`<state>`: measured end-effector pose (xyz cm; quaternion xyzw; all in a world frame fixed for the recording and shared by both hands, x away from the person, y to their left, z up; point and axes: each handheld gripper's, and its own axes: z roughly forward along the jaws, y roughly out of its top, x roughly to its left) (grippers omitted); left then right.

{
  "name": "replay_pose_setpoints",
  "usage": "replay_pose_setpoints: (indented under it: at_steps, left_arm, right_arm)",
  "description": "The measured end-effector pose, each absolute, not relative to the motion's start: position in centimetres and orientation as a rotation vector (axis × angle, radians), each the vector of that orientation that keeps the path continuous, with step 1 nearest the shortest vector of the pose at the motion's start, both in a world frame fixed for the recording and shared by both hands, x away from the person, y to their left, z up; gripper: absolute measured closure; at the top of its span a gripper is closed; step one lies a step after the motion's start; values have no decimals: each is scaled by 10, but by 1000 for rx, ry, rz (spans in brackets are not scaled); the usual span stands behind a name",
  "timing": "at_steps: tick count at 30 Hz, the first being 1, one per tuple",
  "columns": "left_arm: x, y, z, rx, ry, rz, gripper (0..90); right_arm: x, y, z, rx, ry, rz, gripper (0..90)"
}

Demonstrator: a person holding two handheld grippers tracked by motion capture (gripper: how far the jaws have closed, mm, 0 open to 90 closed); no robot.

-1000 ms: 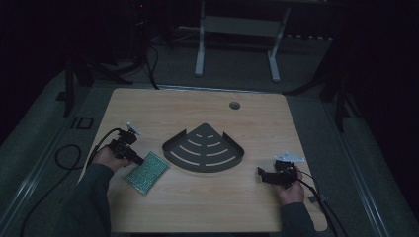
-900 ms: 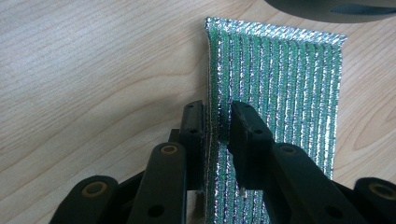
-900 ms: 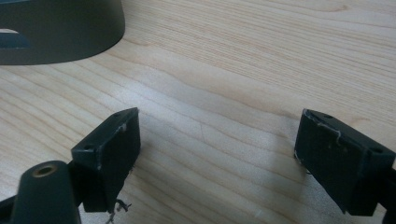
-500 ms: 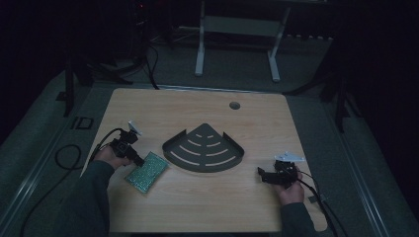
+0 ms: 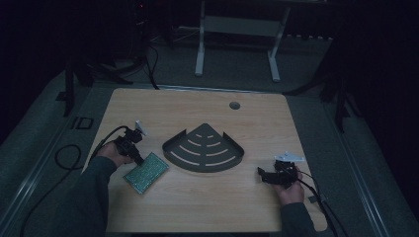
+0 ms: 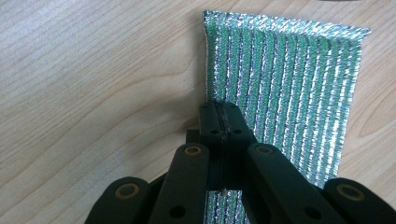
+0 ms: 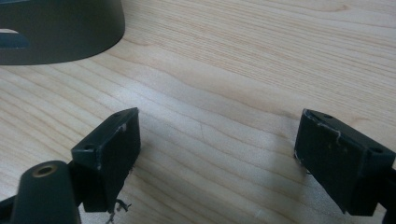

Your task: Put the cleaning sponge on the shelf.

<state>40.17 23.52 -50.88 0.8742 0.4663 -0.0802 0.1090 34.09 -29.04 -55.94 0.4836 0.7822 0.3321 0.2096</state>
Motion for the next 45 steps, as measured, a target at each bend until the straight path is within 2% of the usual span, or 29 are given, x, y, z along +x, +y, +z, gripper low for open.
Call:
replay_pose_setpoints:
  at_steps: [10,45]
  left_arm:
    - [397,244,-490,2555,1365,-172,900]
    - [399,249,-441,2496,1315,-115,900]
  right_arm:
    - [341,-290,-559,1345,2175,924,140]
    - [341,-290,-559,1345,2175,924,140]
